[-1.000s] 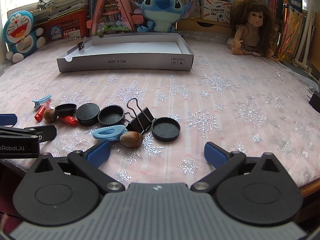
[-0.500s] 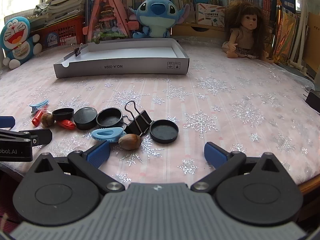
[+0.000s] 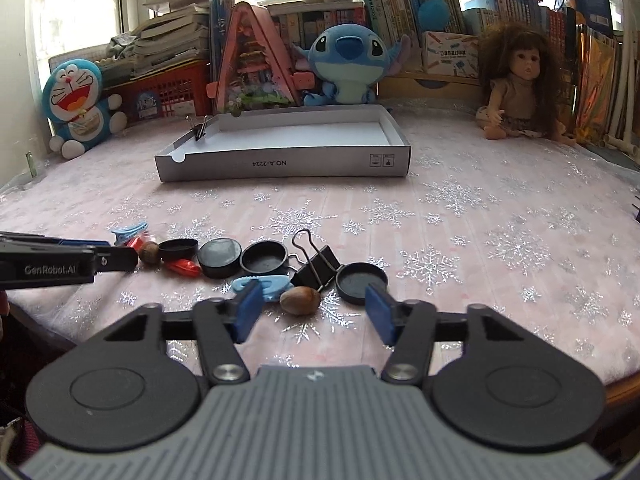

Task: Organize rigid objects
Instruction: 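Grasp the red crayon with the left tool while the right tool grasps a brown nut, then carry the red crayon and brown nut with both tools over the white tray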

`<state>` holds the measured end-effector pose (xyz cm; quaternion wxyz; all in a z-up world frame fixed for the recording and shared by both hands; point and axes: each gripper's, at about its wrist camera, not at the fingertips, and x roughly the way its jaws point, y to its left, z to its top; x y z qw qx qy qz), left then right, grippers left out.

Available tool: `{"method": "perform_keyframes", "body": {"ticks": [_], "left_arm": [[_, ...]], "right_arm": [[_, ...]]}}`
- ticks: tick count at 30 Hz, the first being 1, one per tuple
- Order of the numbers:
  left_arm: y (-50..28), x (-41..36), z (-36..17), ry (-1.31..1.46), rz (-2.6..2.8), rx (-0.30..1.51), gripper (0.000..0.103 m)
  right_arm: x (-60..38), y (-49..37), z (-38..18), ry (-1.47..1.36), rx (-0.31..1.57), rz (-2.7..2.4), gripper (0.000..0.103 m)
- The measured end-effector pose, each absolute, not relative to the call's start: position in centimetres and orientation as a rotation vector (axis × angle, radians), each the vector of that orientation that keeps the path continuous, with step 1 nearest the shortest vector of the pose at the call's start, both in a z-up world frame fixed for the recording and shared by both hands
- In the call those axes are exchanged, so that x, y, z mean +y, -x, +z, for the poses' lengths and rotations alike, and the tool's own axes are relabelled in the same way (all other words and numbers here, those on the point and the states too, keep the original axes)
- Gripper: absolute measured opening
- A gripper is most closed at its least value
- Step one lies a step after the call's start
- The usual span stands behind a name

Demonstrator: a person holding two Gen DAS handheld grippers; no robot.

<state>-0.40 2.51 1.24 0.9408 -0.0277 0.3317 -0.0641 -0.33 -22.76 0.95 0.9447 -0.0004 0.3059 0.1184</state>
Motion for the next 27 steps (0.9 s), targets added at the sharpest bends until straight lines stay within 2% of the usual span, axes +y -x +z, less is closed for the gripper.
{"method": "perform_keyframes", "body": {"ticks": [4,5,13,14,15,16,27], "left_arm": [[0.0,2.5,1.2,0.063,-0.123,0.674,0.02],[-0.1,2.5,1.3,0.063,-0.124,0.672,0.02],[-1.1,2.1,0.8,0.066,-0.124,0.685,0.021],[-1.3,2.1,0.7,0.068,-0.121,0.685,0.02],[-1.3,2.1,0.8,0.07,-0.117,0.686,0.012],[-1.3,2.2,0.9,0.076,-0.113,0.685,0.009],[-0.5,2.1,2.6,0.066,-0.126,0.616,0.009]], "right_arm": [[-23.0,0.5,1.0,-0.005,0.619,0.254,0.036],[-22.9,0.5,1.0,0.002,0.619,0.261,0.035],[-22.2,0.3,0.6,0.014,0.641,0.291,0.034],[-22.2,0.3,0.6,0.01,0.644,0.291,0.034],[-22.3,0.3,0.5,0.009,0.644,0.291,0.028],[-22.3,0.4,0.6,0.011,0.64,0.288,0.026],[-22.9,0.0,1.6,0.028,0.568,0.261,0.026]]}}
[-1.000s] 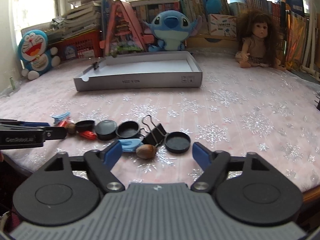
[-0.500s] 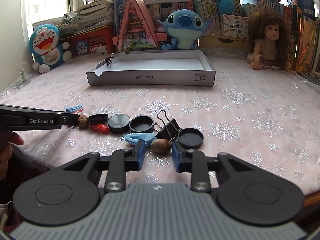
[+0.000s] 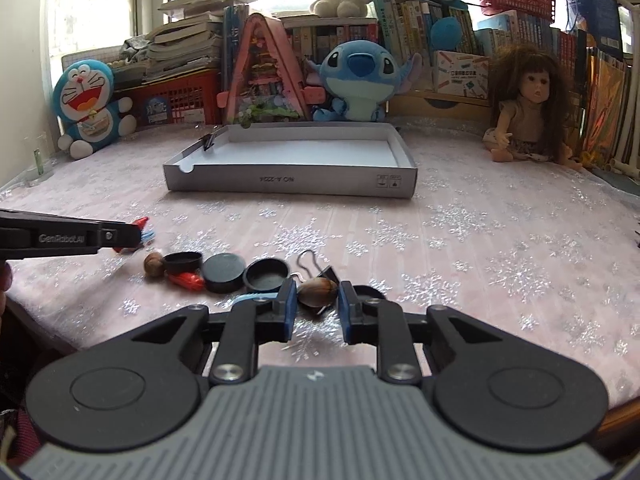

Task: Organize rigid objects
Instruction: 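Carry the red crayon and brown nut with both tools over the white tray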

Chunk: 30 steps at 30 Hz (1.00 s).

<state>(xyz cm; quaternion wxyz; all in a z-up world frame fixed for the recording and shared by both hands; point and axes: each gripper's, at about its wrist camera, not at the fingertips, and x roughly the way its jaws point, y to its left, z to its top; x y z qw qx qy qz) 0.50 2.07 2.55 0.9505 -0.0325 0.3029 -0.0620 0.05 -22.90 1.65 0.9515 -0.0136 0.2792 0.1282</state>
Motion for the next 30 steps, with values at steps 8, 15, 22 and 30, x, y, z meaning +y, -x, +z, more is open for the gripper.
{"method": "perform_keyframes", "body": {"ticks": [8,15,22,30], "left_arm": [[-2.1,3.1,3.6,0.09,-0.103,0.604,0.009],[-4.0,3.7,4.5,0.118,-0.107,0.602,0.009],[-5.8,4.1,5.8,0.12,-0.095,0.573,0.009],[-8.2,4.9,6.8,0.175,-0.105,0.559,0.009]], "right_arm": [[-24.7,-2.3,1.7,-0.03,0.593,0.25,0.026],[-25.2,-3.3,2.4,-0.01,0.563,0.238,0.026],[-25.7,-5.1,3.5,0.022,0.522,0.215,0.026],[-26.2,-7.8,4.8,-0.009,0.514,0.221,0.026]]}}
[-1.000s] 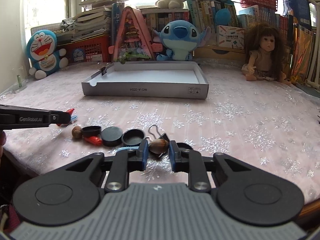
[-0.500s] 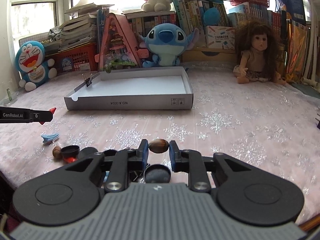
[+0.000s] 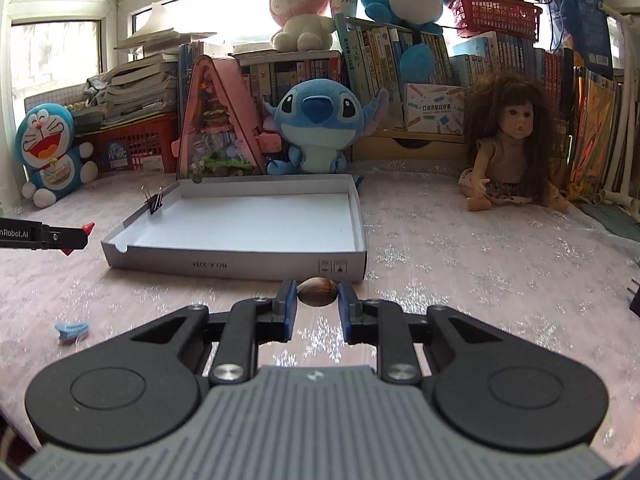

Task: Organize rigid objects
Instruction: 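Carry the red crayon and brown nut with both tools over the white tray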

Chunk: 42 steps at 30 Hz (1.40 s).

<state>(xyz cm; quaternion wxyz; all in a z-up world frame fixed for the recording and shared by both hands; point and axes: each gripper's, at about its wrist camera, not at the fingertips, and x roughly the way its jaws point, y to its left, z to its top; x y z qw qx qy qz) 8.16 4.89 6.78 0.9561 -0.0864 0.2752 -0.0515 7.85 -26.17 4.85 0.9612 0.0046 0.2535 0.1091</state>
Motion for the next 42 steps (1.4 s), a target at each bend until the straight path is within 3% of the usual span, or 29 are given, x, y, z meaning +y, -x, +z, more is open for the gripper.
{"method": "perform_keyframes", "body": {"ticks": [14,27,42], "left_arm": [[-16.7,5.1,9.6,0.226,-0.156,0.6,0.009],[-24.0,3.0,4.9,0.211,-0.156,0.771,0.009],[-25.6,2.7,2.7,0.188,-0.144,0.816,0.01]], "right_arm": [[-26.1,-16.7,7.1,-0.072,0.663,0.259,0.026],[-23.6,-24.7,3.9,-0.116,0.887,0.259,0.026],[-22.0,-26.6,2.1,-0.09,0.934,0.259,0.026]]}}
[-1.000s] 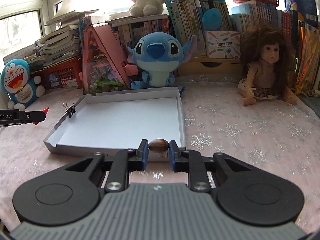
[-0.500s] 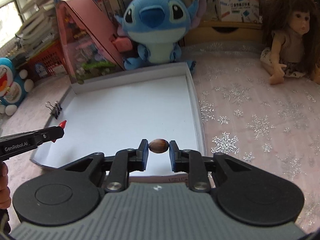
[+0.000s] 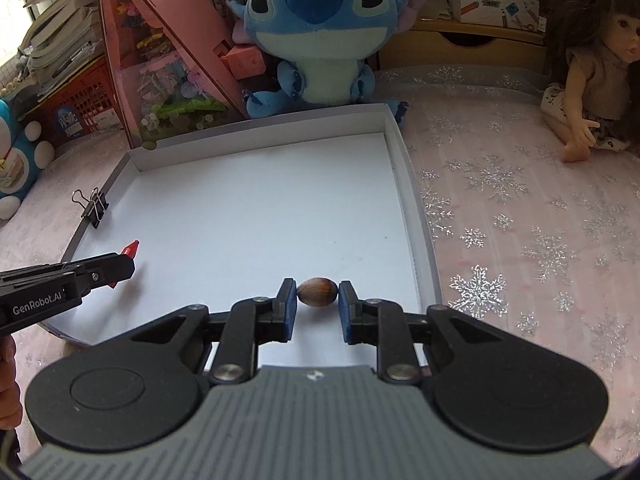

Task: Organize rigid objects
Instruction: 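Carry the red crayon and brown nut with both tools over the white tray, then open both tools to drop the crayon and nut into the tray, then lift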

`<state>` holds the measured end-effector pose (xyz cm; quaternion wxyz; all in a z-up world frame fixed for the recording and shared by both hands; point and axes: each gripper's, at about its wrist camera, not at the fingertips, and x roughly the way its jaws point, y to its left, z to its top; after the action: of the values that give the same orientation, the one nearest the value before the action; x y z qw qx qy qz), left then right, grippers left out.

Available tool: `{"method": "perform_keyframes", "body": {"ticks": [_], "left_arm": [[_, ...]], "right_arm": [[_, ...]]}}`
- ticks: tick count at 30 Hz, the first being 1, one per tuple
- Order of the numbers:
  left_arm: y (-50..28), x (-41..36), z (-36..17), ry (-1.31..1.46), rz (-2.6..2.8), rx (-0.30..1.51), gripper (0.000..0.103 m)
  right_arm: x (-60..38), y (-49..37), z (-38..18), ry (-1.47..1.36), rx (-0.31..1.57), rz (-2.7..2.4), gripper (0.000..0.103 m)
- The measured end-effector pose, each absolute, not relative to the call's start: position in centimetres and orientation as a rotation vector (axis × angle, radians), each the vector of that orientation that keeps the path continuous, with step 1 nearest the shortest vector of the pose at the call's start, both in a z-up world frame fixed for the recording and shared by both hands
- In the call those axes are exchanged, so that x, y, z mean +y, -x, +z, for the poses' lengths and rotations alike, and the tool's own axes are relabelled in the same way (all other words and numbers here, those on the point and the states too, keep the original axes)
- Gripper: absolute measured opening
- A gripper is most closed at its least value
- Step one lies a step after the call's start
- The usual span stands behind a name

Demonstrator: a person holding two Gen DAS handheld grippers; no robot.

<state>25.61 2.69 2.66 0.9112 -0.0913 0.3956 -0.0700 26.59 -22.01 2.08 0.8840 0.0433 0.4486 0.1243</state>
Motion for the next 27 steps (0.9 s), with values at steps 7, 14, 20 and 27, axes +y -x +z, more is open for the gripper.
{"method": "perform_keyframes", "body": {"ticks": [7,14,20,27], "left_arm": [[-25.74,2.46,2.26,0.183,-0.143,0.824,0.01],[-25.83,2.42,1.86,0.182,-0.136,0.829,0.01],[-25.76,2.32,1.77,0.169,-0.137,0.826,0.01],[-25.77,2.31,1.82,0.168,-0.134,0.826,0.01]], "right_arm": [[-21.91,-26.78,1.77,-0.082,0.937,0.256,0.027],[-21.79,-26.78,1.73,-0.067,0.934,0.257,0.026],[-21.73,-26.83,1.79,-0.062,0.932,0.256,0.026],[-21.72,-26.83,1.78,-0.057,0.928,0.257,0.03]]}}
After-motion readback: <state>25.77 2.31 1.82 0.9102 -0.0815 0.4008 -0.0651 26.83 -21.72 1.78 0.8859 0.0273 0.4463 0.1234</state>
